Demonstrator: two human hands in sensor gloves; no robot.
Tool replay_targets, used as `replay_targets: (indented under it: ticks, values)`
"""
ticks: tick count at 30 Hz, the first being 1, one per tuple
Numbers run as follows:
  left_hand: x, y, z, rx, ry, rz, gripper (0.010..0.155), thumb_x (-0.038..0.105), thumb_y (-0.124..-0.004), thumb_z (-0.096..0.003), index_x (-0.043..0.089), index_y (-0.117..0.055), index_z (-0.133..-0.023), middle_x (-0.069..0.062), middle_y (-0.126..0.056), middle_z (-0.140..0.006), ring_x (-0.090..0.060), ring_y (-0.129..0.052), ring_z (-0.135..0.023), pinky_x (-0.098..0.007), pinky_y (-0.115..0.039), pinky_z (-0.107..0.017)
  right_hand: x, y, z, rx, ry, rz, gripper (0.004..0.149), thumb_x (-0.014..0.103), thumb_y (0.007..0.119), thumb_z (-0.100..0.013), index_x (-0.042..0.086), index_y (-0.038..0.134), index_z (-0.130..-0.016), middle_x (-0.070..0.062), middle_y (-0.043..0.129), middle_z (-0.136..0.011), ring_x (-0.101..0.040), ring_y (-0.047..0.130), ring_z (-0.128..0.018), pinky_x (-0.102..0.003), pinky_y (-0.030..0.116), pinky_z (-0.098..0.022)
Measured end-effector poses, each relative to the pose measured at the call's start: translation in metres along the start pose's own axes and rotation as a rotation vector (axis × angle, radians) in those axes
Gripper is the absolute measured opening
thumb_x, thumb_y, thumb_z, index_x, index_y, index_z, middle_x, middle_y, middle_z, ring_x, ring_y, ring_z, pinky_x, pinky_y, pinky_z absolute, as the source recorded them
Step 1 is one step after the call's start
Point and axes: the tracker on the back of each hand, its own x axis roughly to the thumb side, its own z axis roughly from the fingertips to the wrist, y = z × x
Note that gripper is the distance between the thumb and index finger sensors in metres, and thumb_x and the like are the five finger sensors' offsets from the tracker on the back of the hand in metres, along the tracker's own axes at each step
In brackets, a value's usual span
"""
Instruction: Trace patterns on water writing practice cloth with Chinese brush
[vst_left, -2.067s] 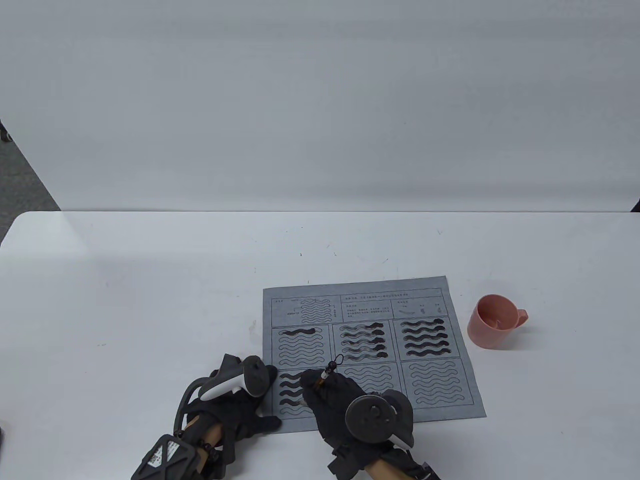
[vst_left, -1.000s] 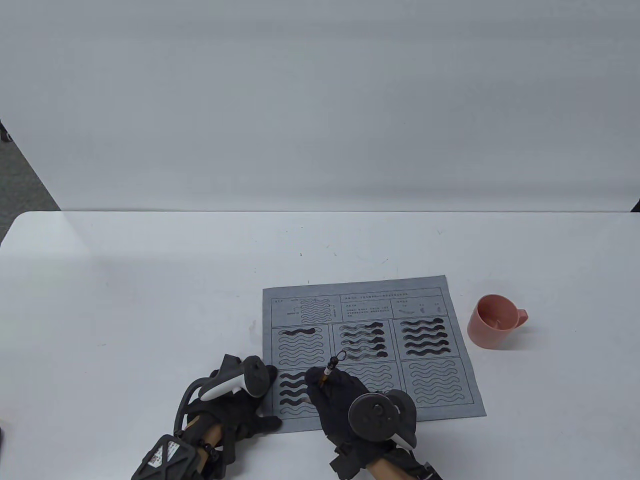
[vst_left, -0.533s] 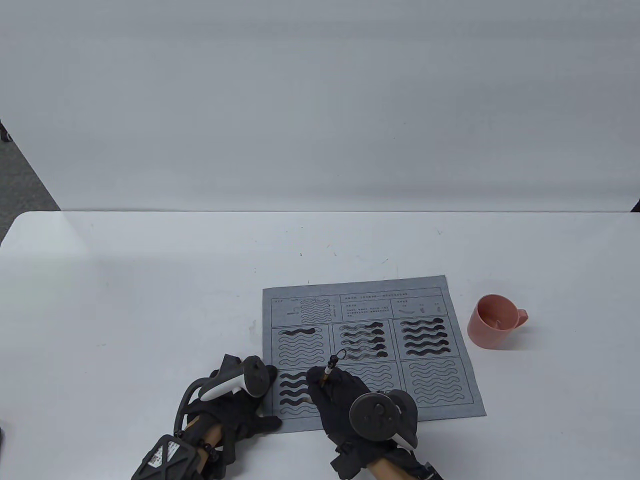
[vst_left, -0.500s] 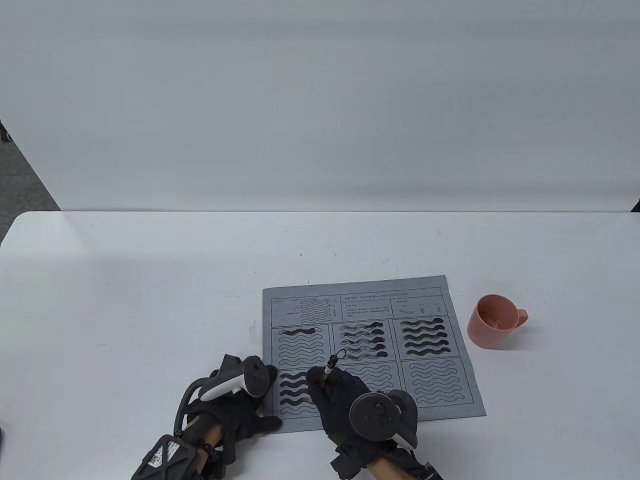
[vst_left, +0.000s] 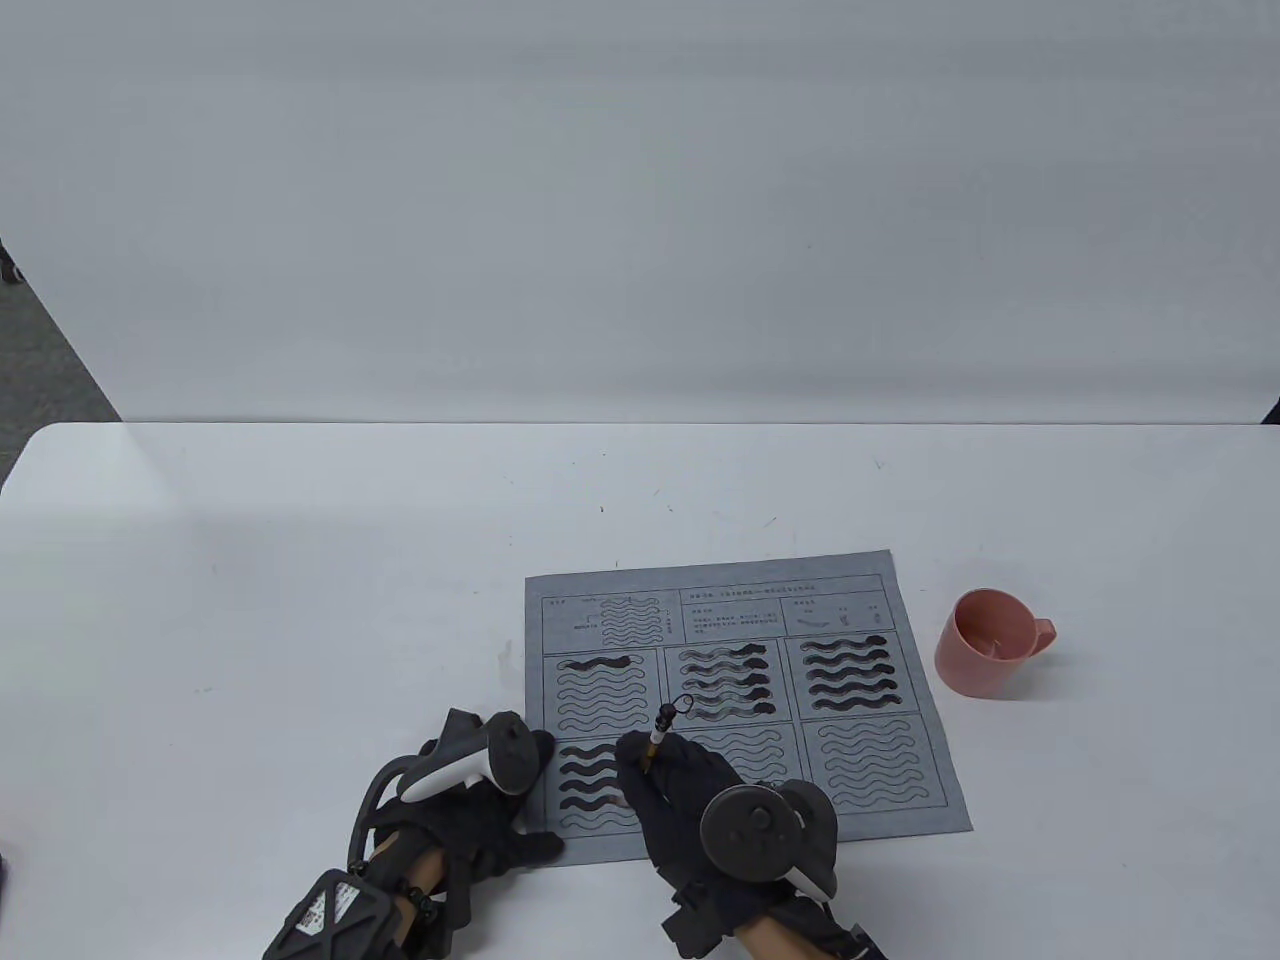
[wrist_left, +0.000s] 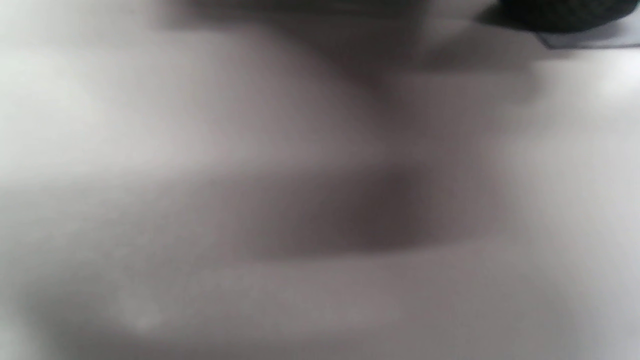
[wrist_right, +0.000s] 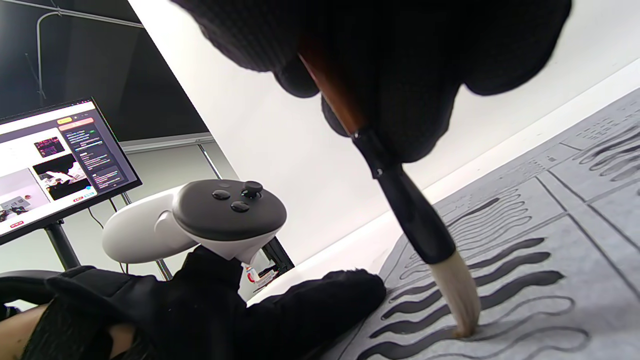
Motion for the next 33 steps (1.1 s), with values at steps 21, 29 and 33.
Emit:
replay_targets:
  ticks: [21,29,33]
  values:
    - [0.0002,-0.0005,-0.0001,0.001,-0.001,0.002,0.099,0.073,-0.059,-0.0373,0.050,0.018,-0.094,0.011,0.032,-0.101,-0.033,0.029,-0.097,-0.062,0.006,-0.073,-0.0030,-0.0042,-0.0005,-0.006,0.014,0.012,0.038,0.026,0.069,-0.055,0.008,0.073,-0.088,-0.018,0.090,-0.083,-0.039,0.097,-0.065,-0.064,0.074,-0.052]
    - [0.0001,-0.0005,-0.0001,0.001,-0.001,0.003,0.099,0.073,-0.059,-0.0372,0.050,0.018,-0.094,0.011,0.032,-0.101,-0.032,0.029,-0.096,-0.062,0.006,-0.072,-0.0045,-0.0061,-0.0008,-0.010,0.023,0.013,0.038,0.026,0.069,-0.055,0.007,0.073,-0.088,-0.018,0.090,-0.083,-0.039,0.097,-0.065,-0.064,0.074,-0.052]
    - [0.0000,-0.0004,-0.0002,0.001,-0.001,0.003,0.099,0.073,-0.059,-0.0373,0.050,0.018,-0.094,0.011,0.032,-0.101,-0.033,0.029,-0.096,-0.062,0.006,-0.072,-0.0051,-0.0069,-0.0010,-0.012,0.027,0.013,0.038,0.026,0.069,-0.055,0.007,0.073,-0.088,-0.018,0.090,-0.083,-0.039,0.097,-0.065,-0.065,0.074,-0.052]
